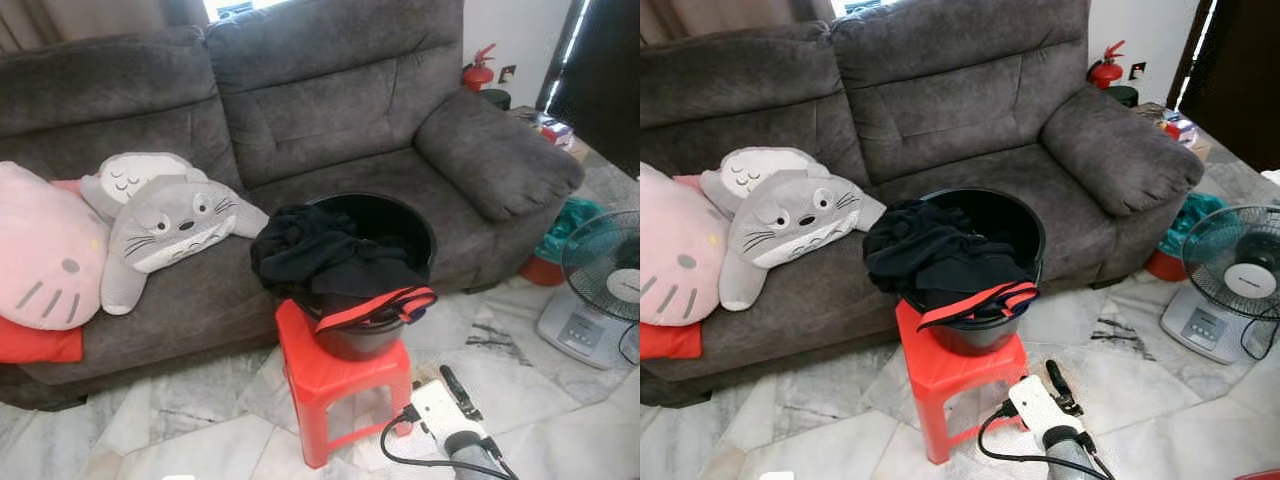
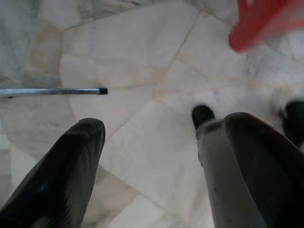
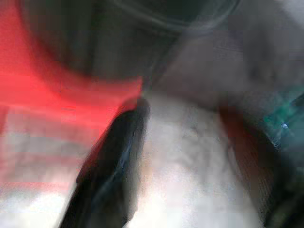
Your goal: Hang hanger
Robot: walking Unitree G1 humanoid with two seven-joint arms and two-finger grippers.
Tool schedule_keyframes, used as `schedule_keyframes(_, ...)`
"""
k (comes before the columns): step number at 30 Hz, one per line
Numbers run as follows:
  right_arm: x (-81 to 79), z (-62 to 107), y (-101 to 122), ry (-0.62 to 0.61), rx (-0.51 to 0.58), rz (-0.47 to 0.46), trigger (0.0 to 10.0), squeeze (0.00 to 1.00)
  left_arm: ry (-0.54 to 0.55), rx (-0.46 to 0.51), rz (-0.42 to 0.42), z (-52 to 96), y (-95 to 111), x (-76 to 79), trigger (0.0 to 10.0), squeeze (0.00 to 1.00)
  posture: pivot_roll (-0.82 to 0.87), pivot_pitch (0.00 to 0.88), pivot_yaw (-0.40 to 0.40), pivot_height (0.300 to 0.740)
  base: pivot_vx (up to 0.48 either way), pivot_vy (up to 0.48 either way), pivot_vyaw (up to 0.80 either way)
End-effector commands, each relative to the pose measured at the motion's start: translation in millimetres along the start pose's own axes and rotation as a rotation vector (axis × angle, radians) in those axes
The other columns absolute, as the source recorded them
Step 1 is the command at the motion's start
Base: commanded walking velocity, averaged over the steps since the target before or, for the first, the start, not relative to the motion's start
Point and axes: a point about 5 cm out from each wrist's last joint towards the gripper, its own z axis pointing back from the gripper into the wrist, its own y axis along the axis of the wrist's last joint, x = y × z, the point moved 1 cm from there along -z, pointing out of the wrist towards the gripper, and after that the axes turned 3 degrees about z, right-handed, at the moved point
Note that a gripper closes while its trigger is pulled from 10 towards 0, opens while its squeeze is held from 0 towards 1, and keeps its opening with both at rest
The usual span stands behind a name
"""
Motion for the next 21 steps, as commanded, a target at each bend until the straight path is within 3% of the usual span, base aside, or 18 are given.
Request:
schedule_keyframes(1,55.7,14.7,59,-0.107,0.274,-0.022,10.0,0.00,0.035,-0.034,-0.021,3.3,-10,-14.8,10.0,0.00,-0.31,0.000,0.140,0.740,0.000,0.000,0.00)
schedule_keyframes(12,80.0,8.2,105,-0.188,0.389,-0.054,10.0,0.00,0.034,-0.027,-0.025,3.0,-9,-15.8,10.0,0.00,-0.32,0.000,0.141,0.740,0.000,0.000,0.00)
schedule_keyframes(15,89.3,9.0,121,-0.155,0.341,-0.074,10.0,0.00,0.034,-0.027,-0.022,2.8,-8,-15.5,10.0,0.00,-0.32,0.000,0.136,0.740,0.000,0.000,0.00)
schedule_keyframes(20,92.0,11.8,126,-0.142,0.316,-0.083,10.0,0.00,0.034,-0.027,-0.022,2.8,-8,-15.5,10.0,0.00,-0.32,0.000,0.136,0.740,0.000,0.000,0.00)
schedule_keyframes(21,91.7,-8.7,140,-0.080,0.340,0.010,10.0,0.00,0.036,-0.032,-0.017,2.8,-9,-16.1,10.0,0.00,-0.32,0.000,0.134,0.740,0.000,0.000,0.00)
